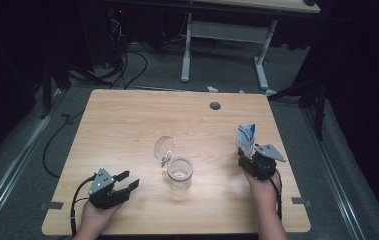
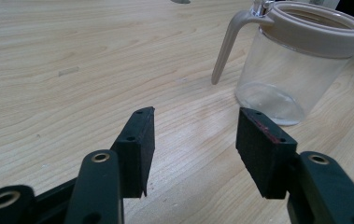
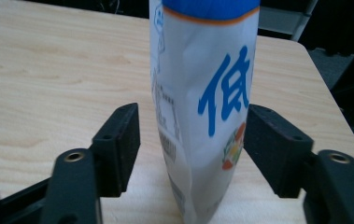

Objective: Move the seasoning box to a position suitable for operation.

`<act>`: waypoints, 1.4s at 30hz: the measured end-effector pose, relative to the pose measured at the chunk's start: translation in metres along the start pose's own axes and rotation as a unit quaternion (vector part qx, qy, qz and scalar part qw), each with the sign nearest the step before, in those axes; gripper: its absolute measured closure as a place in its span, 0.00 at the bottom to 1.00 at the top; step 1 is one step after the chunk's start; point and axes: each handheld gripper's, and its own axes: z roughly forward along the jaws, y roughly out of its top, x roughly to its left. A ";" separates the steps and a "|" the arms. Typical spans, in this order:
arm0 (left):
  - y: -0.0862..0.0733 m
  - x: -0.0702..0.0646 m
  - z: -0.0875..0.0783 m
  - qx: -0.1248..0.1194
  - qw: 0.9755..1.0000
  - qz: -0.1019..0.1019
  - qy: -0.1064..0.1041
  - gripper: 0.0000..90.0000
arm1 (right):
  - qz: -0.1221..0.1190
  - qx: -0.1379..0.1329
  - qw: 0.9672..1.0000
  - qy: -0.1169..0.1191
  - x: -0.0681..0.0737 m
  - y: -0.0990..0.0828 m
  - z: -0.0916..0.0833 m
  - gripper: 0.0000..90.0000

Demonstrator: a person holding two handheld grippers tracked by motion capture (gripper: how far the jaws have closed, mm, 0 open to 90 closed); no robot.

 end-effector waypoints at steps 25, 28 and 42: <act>-0.004 0.003 -0.006 -0.004 1.000 -0.002 0.013 0.53 | -0.027 -0.031 0.999 -0.017 -0.002 -0.002 0.002 0.94; -0.004 0.002 -0.006 -0.007 1.000 -0.002 0.011 0.53 | -0.036 -0.025 0.999 -0.018 -0.001 -0.001 0.002 0.96; -0.005 0.000 -0.005 -0.012 1.000 -0.004 0.006 0.52 | -0.024 -0.002 0.999 0.038 -0.013 0.012 -0.009 1.00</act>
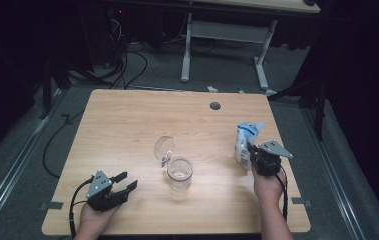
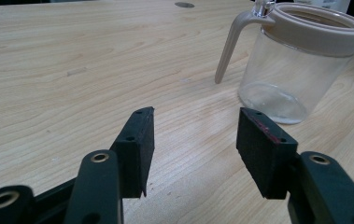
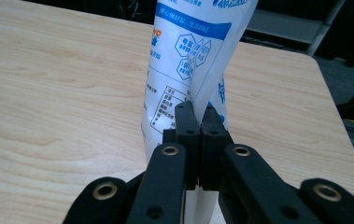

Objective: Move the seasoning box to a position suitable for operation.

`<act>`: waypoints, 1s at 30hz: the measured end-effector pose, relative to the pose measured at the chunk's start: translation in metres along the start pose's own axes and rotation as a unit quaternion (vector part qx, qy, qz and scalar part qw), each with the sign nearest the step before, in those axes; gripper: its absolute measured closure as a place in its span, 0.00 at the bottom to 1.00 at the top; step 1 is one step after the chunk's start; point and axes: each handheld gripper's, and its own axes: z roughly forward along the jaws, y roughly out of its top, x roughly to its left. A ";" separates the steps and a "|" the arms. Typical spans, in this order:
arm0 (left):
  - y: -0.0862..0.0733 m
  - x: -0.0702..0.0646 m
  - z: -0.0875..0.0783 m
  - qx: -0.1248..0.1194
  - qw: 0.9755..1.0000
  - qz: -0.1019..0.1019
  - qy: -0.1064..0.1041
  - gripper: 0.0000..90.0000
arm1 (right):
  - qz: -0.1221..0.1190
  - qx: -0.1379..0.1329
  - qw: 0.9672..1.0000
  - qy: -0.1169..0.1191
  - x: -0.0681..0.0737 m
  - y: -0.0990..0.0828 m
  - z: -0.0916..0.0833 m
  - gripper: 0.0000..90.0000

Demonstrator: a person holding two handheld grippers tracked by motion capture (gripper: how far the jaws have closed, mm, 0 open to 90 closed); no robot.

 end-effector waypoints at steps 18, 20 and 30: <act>0.000 0.001 0.002 -0.004 1.000 -0.010 -0.011 0.52 | -0.028 0.067 0.994 0.084 0.010 0.013 -0.040 1.00; 0.000 0.001 0.002 -0.004 1.000 -0.010 -0.011 0.52 | -0.029 0.069 0.993 0.087 0.011 0.014 -0.042 1.00; 0.000 0.001 0.002 -0.003 1.000 -0.007 -0.014 0.52 | -0.055 0.112 0.986 0.112 0.021 0.019 -0.051 1.00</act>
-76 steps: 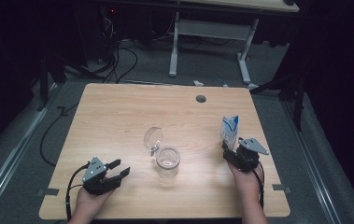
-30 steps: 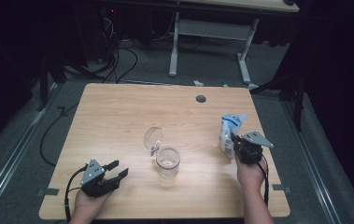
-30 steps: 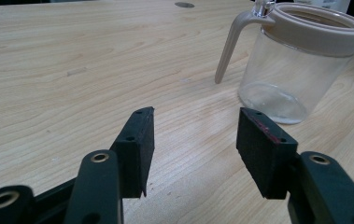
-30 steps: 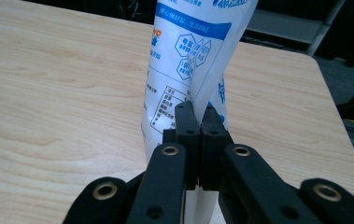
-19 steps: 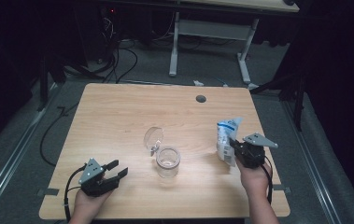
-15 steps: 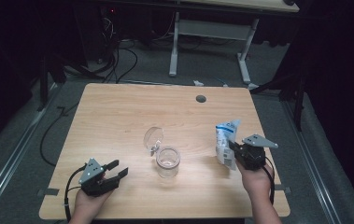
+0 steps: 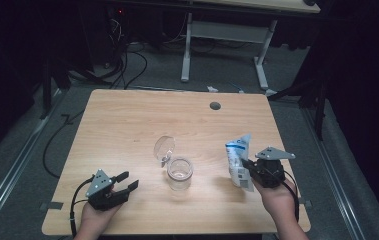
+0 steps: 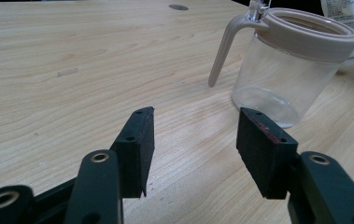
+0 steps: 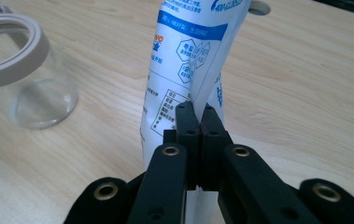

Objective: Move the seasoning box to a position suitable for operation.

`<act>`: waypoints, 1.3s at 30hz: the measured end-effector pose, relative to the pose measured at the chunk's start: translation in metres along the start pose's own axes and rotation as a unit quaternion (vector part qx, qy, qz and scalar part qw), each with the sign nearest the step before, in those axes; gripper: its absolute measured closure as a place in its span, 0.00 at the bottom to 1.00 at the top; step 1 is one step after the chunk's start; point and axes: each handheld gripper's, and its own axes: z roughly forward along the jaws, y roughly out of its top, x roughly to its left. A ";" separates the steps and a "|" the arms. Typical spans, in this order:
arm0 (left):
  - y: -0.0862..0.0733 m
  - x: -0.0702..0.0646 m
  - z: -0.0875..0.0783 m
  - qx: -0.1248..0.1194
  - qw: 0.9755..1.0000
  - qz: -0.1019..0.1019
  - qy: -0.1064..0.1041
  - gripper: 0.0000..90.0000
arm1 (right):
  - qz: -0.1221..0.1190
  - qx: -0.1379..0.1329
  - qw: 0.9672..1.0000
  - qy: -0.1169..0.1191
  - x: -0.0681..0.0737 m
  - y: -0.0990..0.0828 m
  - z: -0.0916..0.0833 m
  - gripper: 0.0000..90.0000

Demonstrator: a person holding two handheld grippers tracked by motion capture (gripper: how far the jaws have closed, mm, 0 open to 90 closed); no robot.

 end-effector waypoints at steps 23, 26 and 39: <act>0.000 -0.004 0.000 0.002 1.000 0.006 -0.006 0.52 | -0.044 0.102 0.993 0.027 0.008 0.020 -0.001 1.00; 0.000 -0.006 0.000 0.000 1.000 0.009 -0.009 0.52 | -0.055 0.124 0.990 0.031 0.010 0.025 0.000 1.00; 0.001 -0.014 0.001 0.002 1.000 0.022 -0.020 0.52 | -0.075 0.179 0.980 0.043 0.018 0.035 0.001 1.00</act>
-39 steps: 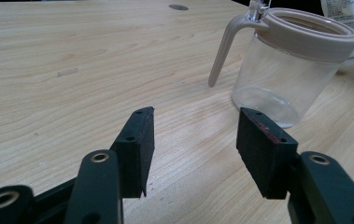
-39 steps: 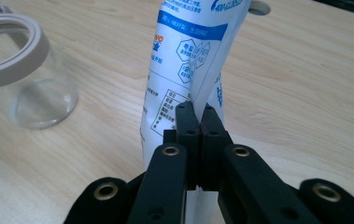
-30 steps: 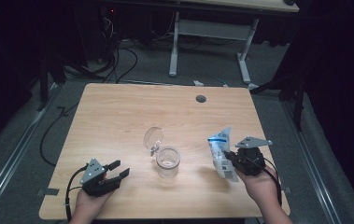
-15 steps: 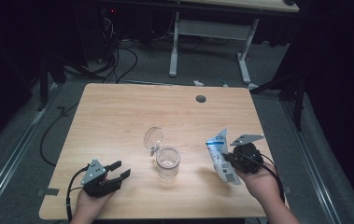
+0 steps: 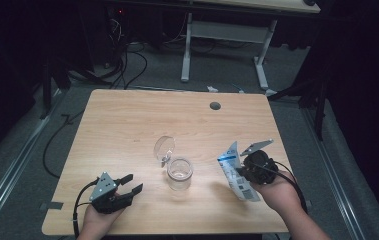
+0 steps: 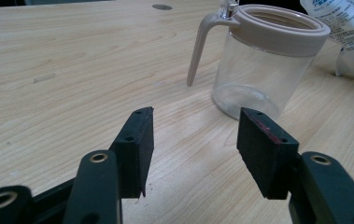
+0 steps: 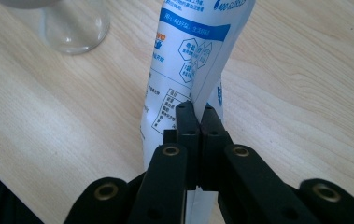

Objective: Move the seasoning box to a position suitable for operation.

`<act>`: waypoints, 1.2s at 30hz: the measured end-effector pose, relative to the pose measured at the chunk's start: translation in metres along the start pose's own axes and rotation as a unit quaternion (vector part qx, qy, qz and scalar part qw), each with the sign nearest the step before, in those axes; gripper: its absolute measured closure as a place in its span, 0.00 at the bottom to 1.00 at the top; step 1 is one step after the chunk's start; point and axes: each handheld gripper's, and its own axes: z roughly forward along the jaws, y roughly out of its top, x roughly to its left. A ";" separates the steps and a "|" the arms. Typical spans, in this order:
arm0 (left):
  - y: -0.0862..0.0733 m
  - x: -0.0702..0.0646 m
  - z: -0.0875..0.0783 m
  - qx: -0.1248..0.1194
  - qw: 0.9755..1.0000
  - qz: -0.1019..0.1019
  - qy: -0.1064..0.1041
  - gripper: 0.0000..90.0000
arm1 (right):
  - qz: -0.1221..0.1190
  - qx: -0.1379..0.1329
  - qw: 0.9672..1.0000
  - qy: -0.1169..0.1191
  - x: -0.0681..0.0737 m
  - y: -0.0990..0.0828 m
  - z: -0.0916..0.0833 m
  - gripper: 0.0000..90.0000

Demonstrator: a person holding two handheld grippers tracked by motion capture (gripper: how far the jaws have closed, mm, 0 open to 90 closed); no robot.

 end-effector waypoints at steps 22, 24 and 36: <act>0.002 -0.011 0.001 0.002 1.000 0.012 -0.026 0.49 | -0.018 0.055 0.998 0.013 0.009 0.015 -0.004 1.00; 0.002 -0.013 0.001 0.002 1.000 0.013 -0.027 0.48 | -0.018 0.056 0.998 0.011 0.009 0.016 -0.005 1.00; 0.014 -0.050 0.016 0.007 0.997 0.043 -0.063 0.47 | -0.028 0.068 0.997 0.018 0.020 0.015 -0.006 1.00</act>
